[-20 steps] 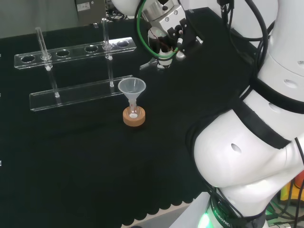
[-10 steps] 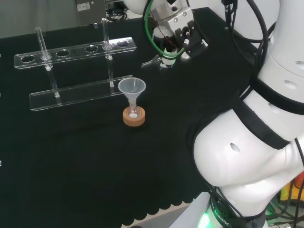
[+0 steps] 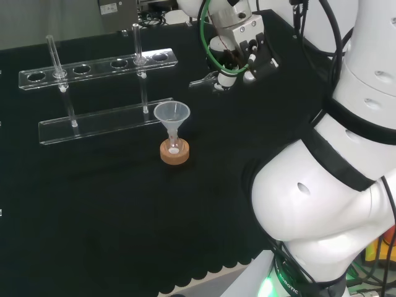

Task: Put the weighing funnel back on the table.

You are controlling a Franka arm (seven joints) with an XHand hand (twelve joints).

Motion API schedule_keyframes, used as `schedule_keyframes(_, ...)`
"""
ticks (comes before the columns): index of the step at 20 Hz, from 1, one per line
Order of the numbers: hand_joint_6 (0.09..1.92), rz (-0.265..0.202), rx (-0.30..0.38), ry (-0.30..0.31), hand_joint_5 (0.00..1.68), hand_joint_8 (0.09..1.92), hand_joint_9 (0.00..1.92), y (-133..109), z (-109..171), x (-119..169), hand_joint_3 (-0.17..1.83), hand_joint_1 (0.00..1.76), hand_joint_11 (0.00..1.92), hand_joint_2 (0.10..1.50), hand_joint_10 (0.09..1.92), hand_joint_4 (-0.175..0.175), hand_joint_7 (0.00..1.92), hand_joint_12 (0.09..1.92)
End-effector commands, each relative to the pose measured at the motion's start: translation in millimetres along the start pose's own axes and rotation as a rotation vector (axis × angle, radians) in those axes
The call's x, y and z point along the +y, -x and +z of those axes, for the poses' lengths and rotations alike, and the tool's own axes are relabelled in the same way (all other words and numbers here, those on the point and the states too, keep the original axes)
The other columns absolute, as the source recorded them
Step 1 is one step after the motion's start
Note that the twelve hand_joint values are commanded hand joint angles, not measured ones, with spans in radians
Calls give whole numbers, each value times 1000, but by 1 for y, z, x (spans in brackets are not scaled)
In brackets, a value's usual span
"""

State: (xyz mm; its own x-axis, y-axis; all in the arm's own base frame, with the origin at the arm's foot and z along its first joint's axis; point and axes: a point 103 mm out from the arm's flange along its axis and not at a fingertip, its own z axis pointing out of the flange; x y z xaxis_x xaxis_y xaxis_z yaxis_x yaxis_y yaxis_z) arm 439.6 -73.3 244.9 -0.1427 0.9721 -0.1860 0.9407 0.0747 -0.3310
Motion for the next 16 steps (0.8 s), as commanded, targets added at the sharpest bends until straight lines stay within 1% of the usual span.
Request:
schedule_keyframes(1, 936, 2, 41, 0, 1143, 662, 1153, 10, 16, 12, 733, 1087, 806, 677, 342, 175, 1078, 1103)
schedule_keyframes(5, 937, 4, 49, -6, 1143, 663, 1152, 15, 25, 19, 733, 1087, 806, 677, 343, 175, 1077, 1104)
schedule_keyframes(6, 937, -4, 52, -11, 1143, 664, 1152, 14, 28, 21, 733, 1087, 806, 678, 343, 175, 1077, 1104)
schedule_keyframes(8, 938, -6, 59, -14, 1143, 664, 1152, 16, 33, 25, 734, 1087, 807, 678, 343, 175, 1077, 1104)
schedule_keyframes(13, 939, -2, 92, -18, 1142, 665, 1151, 20, 43, 37, 734, 1087, 808, 677, 343, 175, 1076, 1105)
schedule_keyframes(16, 939, -11, 114, -16, 1142, 666, 1151, 22, 49, 45, 735, 1087, 809, 677, 344, 175, 1076, 1106)
